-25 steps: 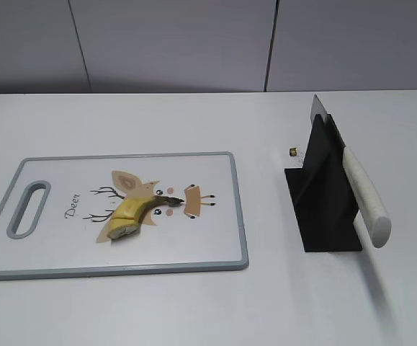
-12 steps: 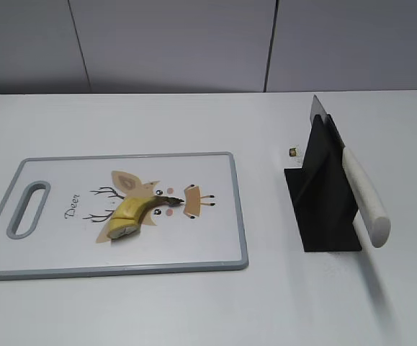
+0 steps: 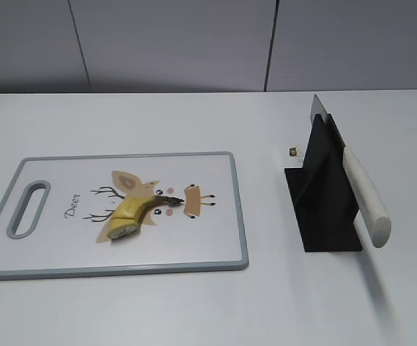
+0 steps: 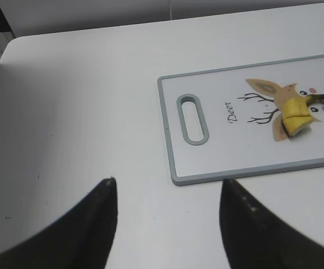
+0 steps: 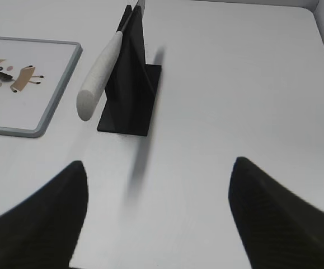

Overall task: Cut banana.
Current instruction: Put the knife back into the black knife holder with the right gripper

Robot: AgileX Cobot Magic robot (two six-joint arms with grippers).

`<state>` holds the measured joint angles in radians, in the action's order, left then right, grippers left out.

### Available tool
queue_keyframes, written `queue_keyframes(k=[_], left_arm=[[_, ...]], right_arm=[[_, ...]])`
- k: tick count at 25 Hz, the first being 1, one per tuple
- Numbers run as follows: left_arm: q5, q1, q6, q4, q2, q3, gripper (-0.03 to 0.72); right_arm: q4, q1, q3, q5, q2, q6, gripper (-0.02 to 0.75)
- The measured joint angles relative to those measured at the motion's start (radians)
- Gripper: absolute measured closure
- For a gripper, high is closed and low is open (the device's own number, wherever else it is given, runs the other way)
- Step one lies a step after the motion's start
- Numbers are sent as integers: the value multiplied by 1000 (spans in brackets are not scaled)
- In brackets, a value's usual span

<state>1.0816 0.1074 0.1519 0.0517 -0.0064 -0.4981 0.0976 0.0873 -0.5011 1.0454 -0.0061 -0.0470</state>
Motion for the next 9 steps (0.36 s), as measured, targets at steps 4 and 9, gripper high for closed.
queue_keyframes(k=[4, 9], left_arm=[[0, 0, 0, 0, 0, 0, 126], [0, 0, 0, 0, 0, 0, 126]], right_arm=[[0, -1, 0, 0, 0, 0, 147], [0, -1, 0, 0, 0, 0, 147]])
